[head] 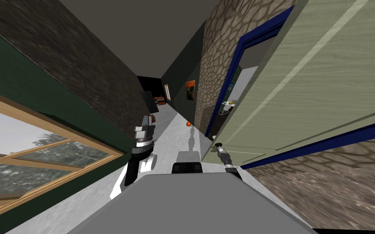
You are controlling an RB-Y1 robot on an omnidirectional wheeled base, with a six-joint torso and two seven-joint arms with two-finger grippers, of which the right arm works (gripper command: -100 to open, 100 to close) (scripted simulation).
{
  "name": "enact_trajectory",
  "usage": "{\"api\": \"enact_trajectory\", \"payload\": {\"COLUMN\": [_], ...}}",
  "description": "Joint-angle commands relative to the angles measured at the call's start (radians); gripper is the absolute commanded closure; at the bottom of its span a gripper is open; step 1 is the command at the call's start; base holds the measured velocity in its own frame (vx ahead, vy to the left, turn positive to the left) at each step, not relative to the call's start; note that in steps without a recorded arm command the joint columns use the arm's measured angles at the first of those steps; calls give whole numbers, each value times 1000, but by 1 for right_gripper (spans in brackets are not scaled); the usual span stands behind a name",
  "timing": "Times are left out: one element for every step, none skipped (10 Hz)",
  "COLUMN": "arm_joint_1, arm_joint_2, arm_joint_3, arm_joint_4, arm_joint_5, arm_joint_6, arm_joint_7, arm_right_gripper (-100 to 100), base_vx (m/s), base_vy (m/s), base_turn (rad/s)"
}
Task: Pull the door open
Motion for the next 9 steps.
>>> {"api": "enact_trajectory", "payload": {"arm_joint_1": [3, 5, 7, 10, 12, 14, 17, 19, 21], "arm_joint_2": [-8, -13, -18, -24, -31, -37, -43, -48, -53], "arm_joint_3": [8, 13, 19, 24, 31, 37, 43, 48, 53], "arm_joint_4": [8, 13, 18, 24, 30, 37, 43, 48, 53], "arm_joint_5": [5, 8, 12, 15, 19, 23, 27, 30, 33], "arm_joint_6": [-17, -27, -38, -50, -62, -75, -87, -99, -108], "arm_joint_7": [-12, -19, -27, -35, -44, -53, -62, -70, -77], "arm_right_gripper": [100, 100, 100, 100, 100, 100, 100, 100, 100], "base_vx": [-132, -194, -209, -205, -199, -184, -217, -214, -208], "base_vy": [-36, -51, -50, -45, -40, -21, -39, -53, -32], "base_turn": [108, 171, 126, 153, 135, 138, 128, 112, 116]}}
